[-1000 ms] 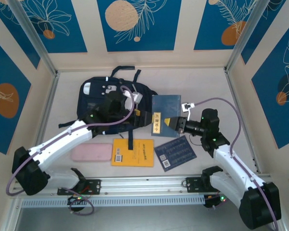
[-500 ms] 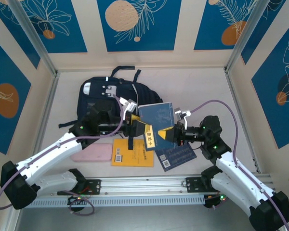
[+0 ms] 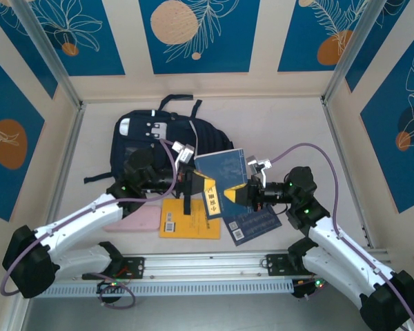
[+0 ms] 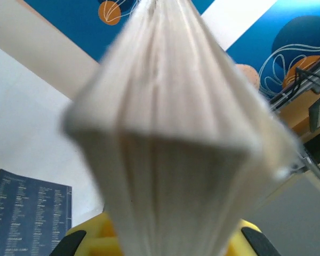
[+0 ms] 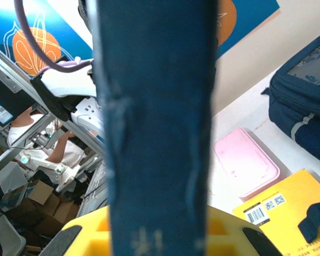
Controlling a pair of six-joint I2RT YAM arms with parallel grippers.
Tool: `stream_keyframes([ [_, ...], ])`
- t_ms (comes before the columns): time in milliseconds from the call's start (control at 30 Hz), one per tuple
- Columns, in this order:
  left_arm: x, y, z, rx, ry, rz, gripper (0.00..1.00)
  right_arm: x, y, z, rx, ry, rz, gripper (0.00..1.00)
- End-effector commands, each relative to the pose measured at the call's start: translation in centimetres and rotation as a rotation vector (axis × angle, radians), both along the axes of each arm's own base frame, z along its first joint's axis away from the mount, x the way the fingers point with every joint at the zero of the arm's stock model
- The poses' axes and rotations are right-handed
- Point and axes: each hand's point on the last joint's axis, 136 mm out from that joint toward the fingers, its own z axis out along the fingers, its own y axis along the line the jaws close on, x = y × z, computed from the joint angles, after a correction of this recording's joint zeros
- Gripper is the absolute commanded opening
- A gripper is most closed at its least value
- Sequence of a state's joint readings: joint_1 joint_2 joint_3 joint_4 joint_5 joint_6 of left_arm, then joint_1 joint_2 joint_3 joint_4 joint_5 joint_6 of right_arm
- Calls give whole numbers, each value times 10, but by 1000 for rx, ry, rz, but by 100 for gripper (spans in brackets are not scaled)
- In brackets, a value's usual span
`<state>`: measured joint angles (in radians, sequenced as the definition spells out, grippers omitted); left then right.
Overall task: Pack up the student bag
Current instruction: Pass the book.
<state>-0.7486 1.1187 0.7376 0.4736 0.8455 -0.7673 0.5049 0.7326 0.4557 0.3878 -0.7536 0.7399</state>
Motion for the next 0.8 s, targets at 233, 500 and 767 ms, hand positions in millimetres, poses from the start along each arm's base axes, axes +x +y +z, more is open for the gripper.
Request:
stream_keyframes([
  [233,19,3,36,-278,-10,103,0,35,-20,7,78,-11,-320,67],
  [500,62,41,45,-553,126,414,0,61,-39,18,315,154,-521,86],
  [767,59,48,57,-599,135,436,0,68,-37,20,390,257,-595,88],
])
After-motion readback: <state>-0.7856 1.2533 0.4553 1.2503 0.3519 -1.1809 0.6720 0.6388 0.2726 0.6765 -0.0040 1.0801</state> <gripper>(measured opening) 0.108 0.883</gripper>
